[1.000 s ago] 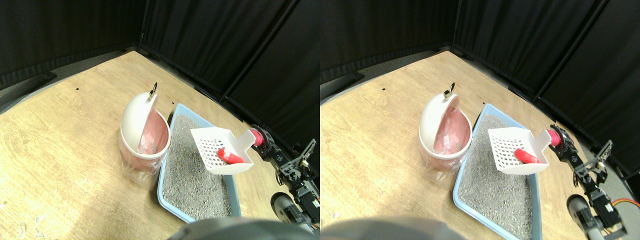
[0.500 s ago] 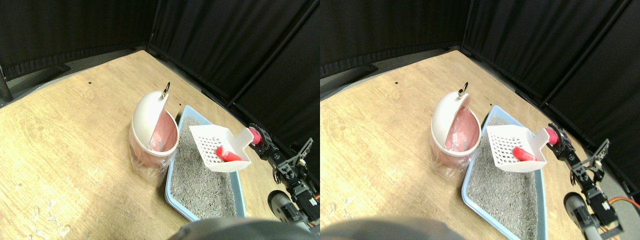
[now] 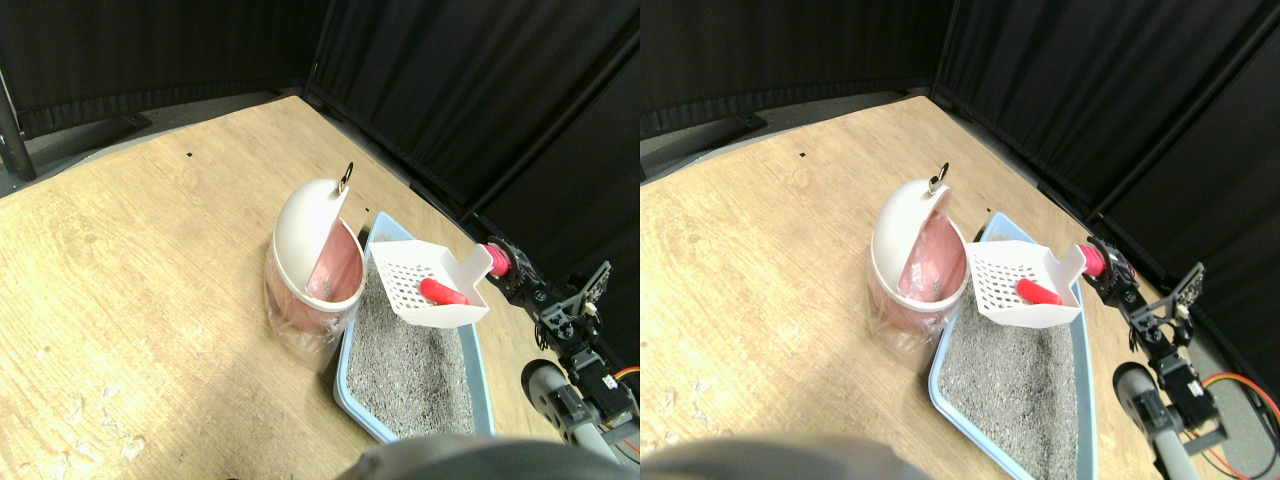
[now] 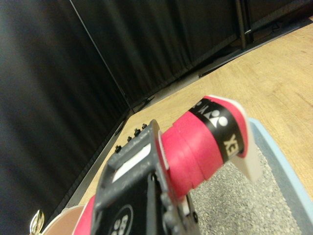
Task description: Scoop (unimanual)
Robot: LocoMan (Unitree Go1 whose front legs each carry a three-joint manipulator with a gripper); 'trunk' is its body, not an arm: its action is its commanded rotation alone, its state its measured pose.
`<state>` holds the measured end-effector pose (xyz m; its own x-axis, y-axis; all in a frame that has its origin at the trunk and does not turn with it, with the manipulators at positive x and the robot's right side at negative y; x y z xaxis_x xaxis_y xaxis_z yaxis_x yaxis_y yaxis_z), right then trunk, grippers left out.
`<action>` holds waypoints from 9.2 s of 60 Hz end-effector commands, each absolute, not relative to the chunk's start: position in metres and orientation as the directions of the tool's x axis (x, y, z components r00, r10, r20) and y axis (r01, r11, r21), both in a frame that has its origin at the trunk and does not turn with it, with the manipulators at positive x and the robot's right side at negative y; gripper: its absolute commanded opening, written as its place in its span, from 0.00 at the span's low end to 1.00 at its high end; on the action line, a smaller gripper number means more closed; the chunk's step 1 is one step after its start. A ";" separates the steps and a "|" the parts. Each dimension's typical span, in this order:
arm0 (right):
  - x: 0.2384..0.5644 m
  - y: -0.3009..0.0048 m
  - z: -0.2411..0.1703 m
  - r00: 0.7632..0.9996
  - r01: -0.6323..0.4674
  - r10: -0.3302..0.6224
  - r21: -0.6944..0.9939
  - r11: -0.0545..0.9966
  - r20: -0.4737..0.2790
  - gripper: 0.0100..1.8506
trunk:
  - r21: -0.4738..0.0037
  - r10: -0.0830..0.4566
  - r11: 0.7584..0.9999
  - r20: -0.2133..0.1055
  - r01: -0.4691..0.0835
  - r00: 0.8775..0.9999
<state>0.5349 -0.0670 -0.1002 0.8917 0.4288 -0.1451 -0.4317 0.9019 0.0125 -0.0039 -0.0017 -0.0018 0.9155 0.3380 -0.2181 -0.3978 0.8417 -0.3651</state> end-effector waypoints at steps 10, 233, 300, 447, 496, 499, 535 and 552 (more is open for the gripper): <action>0.539 -0.060 -0.098 0.878 -0.477 0.469 -0.084 0.875 -0.093 0.02 | -0.376 0.355 0.826 -0.230 -0.419 0.906; 0.559 -0.085 -0.073 0.949 -0.300 0.310 -0.160 0.940 0.047 0.02 | -0.320 0.263 0.890 -0.223 -0.326 0.939; 0.527 -0.193 -0.129 0.982 -0.075 0.046 0.156 0.985 0.182 0.02 | -0.172 0.084 0.978 -0.181 -0.115 0.980; 0.490 -0.222 -0.182 0.907 0.141 -0.016 0.268 0.953 -0.421 0.70 | -0.178 0.071 0.978 -0.199 -0.107 0.978; 0.455 -0.226 -0.141 0.969 -0.078 0.138 0.276 0.958 -0.206 0.02 | -0.158 0.060 0.983 -0.204 -0.094 0.977; 0.453 -0.226 -0.141 0.975 -0.106 0.150 0.249 0.963 -0.165 0.02 | -0.153 0.058 0.984 -0.204 -0.090 0.977; 0.414 -0.241 -0.157 0.993 -0.091 0.103 0.191 0.977 -0.057 0.02 | -0.090 -0.011 0.996 -0.197 -0.007 0.980; 0.398 -0.244 -0.161 0.993 -0.081 0.093 0.164 0.983 -0.068 0.02 | -0.086 -0.016 0.996 -0.198 -0.001 0.980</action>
